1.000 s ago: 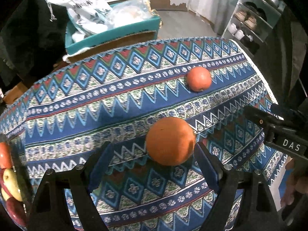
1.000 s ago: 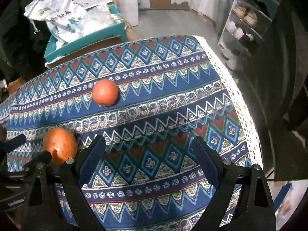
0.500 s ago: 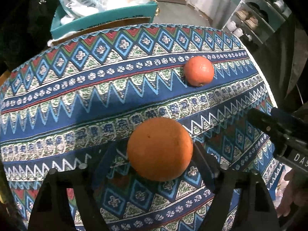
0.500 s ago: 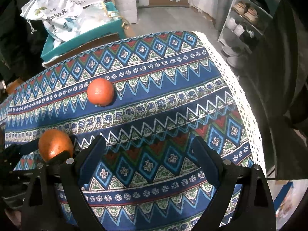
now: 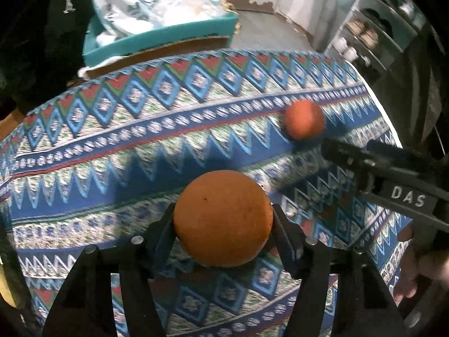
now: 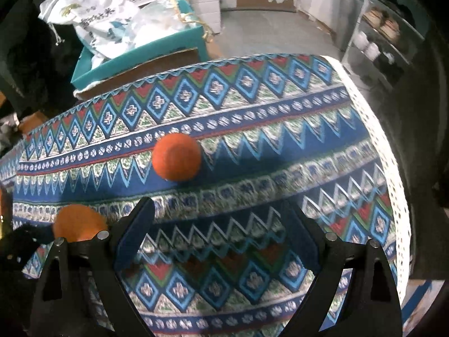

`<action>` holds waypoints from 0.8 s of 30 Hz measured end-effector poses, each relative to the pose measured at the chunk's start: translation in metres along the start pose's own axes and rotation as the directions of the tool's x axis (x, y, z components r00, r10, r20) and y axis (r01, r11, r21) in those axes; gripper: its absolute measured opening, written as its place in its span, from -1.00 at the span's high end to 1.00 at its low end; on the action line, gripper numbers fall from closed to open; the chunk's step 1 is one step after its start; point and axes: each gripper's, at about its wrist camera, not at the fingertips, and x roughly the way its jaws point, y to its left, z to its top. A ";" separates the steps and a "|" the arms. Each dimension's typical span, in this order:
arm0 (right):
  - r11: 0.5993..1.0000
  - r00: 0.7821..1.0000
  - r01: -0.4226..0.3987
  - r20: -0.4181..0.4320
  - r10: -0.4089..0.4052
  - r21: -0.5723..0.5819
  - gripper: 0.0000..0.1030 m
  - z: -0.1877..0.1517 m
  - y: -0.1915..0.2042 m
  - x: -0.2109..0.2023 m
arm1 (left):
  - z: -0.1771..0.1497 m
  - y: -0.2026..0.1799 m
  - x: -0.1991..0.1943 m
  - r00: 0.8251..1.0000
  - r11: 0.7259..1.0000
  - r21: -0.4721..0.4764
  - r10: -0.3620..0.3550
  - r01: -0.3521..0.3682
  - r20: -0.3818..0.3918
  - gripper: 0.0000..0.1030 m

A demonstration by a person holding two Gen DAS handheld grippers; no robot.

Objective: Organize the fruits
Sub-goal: 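Close the left tool on the larger orange while the right tool closes on the small orange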

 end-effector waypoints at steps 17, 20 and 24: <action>0.999 0.999 -0.030 -0.042 0.029 -0.012 -0.48 0.035 0.023 0.046 | 0.018 0.063 -0.012 0.998 0.992 -0.121 0.053 -0.048 0.037 -0.27; 0.999 0.998 -0.041 -0.056 0.041 -0.008 -0.25 0.035 0.026 0.051 | 0.017 0.065 -0.011 0.998 0.991 -0.127 0.050 -0.045 0.033 -0.27; 0.999 0.998 -0.046 -0.045 0.045 -0.019 0.13 0.036 0.030 0.048 | 0.016 0.065 -0.014 0.998 0.991 -0.126 0.049 -0.044 0.035 -0.27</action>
